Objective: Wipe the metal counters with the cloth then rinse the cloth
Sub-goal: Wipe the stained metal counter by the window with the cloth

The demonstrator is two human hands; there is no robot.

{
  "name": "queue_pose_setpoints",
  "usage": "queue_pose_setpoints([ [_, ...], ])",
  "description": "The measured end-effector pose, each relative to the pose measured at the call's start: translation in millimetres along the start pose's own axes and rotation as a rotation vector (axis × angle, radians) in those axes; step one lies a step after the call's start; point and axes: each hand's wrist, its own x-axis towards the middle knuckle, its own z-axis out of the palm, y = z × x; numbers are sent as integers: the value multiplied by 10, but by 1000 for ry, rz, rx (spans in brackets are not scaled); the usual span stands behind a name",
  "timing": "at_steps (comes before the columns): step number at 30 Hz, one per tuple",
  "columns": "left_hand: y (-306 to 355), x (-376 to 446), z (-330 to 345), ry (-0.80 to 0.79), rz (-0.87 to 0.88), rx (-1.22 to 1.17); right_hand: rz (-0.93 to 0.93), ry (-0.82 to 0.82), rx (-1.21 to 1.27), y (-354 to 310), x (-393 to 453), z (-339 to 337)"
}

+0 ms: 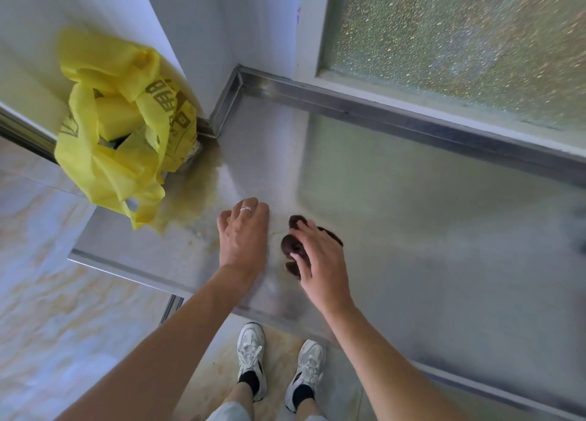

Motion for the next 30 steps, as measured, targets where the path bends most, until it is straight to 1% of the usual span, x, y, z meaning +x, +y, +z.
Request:
queue_pose_setpoints([
  [3, 79, -57, -88, -28, 28, -12, 0, 14, 72, -159, -111, -13],
  [6, 266, -162, -113, -29, 80, -73, 100, 78, 206, -132, -91, -266],
  [7, 333, -194, -105, -27, 99, -86, 130, 109, 215, -71, -97, -390],
  [10, 497, -263, -61, -33, 145, -88, 200, 228, 110, 298, -145, -768],
  [12, 558, -300, -34, -45, 156, -105, 272, 276, 35, 630, -220, -936],
  [14, 584, -334, -9, -57, 150, -94, 287, 240, -53, 880, -328, -980],
  [16, 586, -366, 23, -62, 136, -87, 245, 174, -150, 942, -433, -891],
  [20, 567, -451, 78, -78, 123, -73, 259, 197, -155, 584, -479, -583],
  [25, 538, -480, 105, -74, 128, -47, 221, 164, -132, 61, -515, -206],
  [30, 463, -429, 38, -82, 153, -140, 169, 138, -48, -212, -435, 18],
])
